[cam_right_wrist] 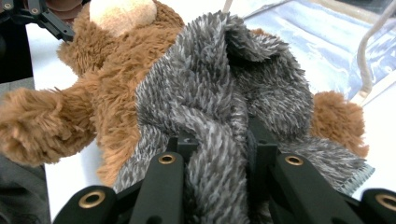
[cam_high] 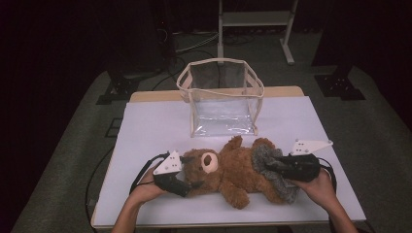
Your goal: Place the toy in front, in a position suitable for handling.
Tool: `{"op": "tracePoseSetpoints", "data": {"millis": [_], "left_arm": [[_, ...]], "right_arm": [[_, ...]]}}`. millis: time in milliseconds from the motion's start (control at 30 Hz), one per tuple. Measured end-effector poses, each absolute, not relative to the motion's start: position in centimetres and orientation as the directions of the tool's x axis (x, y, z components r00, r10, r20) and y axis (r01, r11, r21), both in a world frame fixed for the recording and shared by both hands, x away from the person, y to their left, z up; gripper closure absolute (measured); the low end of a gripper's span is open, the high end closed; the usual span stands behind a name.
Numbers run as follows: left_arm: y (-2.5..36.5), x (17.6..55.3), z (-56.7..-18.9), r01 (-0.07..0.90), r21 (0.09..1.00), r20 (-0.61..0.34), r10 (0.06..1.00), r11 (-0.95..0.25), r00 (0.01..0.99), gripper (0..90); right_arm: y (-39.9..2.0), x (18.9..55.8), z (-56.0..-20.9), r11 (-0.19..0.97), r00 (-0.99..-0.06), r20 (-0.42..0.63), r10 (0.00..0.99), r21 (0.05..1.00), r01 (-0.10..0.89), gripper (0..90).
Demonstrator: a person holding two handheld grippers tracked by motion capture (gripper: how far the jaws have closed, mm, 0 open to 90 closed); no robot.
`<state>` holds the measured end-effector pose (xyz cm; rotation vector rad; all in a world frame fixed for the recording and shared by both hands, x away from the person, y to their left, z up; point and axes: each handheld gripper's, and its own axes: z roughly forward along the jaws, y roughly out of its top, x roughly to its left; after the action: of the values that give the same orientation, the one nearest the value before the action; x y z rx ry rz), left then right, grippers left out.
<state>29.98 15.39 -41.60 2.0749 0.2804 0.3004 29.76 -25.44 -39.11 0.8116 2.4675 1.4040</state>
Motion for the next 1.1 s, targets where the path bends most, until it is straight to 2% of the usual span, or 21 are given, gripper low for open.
{"op": "tracePoseSetpoints", "data": {"millis": [200, 333, 433, 533, 700, 900, 933, 1033, 1100], "left_arm": [[15.3, 29.9, -41.6, 0.068, 0.861, 0.098, 0.295, -0.505, 0.951, 20.5], [15.4, 30.0, -41.5, 0.06, 0.854, 0.11, 0.292, -0.518, 0.95, 19.9], [15.5, 30.2, -41.6, 0.059, 0.862, 0.106, 0.293, -0.504, 0.95, 19.7], [15.6, 30.4, -41.6, 0.065, 0.866, 0.096, 0.292, -0.496, 0.952, 19.6], [15.7, 30.6, -41.7, 0.063, 0.869, 0.092, 0.285, -0.491, 0.954, 19.3], [15.7, 30.8, -41.7, 0.075, 0.868, 0.08, 0.286, -0.491, 0.955, 18.6], [15.7, 30.8, -41.6, 0.069, 0.864, 0.087, 0.283, -0.499, 0.955, 18.6], [15.7, 30.7, -41.6, 0.063, 0.863, 0.095, 0.284, -0.501, 0.954, 18.6], [15.6, 30.7, -41.6, 0.065, 0.864, 0.094, 0.286, -0.499, 0.954, 18.6]], "right_arm": [[-23.8, 29.2, -37.7, 0.375, -0.852, 0.096, 0.515, 0.868, 0.325, 71.6], [-21.1, 28.6, -37.2, 0.426, -0.887, 0.032, 0.461, 0.868, 0.253, 71.6], [-21.6, 28.8, -37.5, 0.41, -0.883, 0.05, 0.467, 0.872, 0.266, 71.6], [-24.1, 29.4, -38.5, 0.38, -0.85, 0.091, 0.519, 0.866, 0.325, 71.6], [-25.6, 29.6, -39.2, 0.356, -0.819, 0.124, 0.56, 0.857, 0.373, 71.6], [-23.7, 28.4, -38.0, 0.346, -0.843, 0.113, 0.525, 0.877, 0.333, 71.5], [-23.1, 27.9, -37.9, 0.374, -0.852, 0.078, 0.518, 0.875, 0.308, 71.5], [-23.3, 27.9, -38.1, 0.385, -0.854, 0.069, 0.516, 0.872, 0.303, 71.5], [-24.6, 28.3, -38.7, 0.385, -0.833, 0.073, 0.548, 0.862, 0.329, 71.6]]}}
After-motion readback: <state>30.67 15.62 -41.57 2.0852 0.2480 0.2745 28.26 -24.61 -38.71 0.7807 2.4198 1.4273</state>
